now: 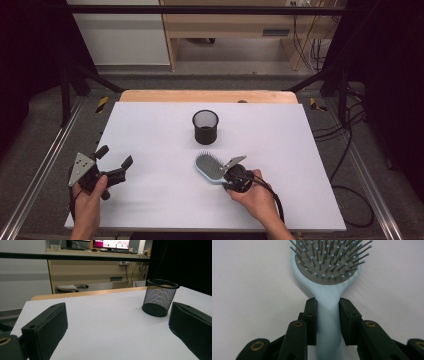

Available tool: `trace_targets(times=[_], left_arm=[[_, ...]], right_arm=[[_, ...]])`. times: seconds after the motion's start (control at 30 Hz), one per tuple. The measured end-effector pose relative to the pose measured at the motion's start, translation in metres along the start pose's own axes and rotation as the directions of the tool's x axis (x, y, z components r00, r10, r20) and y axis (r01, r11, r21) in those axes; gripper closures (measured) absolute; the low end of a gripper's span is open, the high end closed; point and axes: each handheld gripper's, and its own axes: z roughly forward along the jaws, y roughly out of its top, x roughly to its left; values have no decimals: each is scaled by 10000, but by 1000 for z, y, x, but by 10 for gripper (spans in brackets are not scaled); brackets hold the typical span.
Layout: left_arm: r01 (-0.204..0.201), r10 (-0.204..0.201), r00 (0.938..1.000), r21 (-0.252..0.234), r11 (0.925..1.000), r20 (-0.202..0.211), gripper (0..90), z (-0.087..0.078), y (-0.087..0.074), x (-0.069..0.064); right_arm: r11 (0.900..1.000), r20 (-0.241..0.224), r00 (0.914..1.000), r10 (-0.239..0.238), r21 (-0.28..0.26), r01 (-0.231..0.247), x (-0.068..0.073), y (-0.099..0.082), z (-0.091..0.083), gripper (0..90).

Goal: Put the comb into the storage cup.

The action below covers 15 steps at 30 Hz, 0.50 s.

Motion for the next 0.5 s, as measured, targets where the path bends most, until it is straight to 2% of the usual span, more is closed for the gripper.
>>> trace_targets(times=[0.13, 0.23, 0.43, 0.5], left_arm=[[222, -222, 9997, -43, 9997, -55, 22, 2, -1, 3], [589, -591, 9980, -84, 9982, -236, 22, 6, -3, 7], [603, -606, 9968, -71, 9982, -523, 24, 2, -5, 10], [711, -718, 9953, -140, 9974, -653, 24, -3, -6, 12]], right_arm=[[9992, -83, 9999, -60, -396, 57, -1, -2, -3, 694], [9976, -71, 9999, -139, -680, 133, -5, -5, -8, 695], [9953, -87, 9997, -249, -941, 240, -12, -9, -11, 695], [9917, -65, 9995, -315, -1251, 304, -13, -9, -13, 695]])
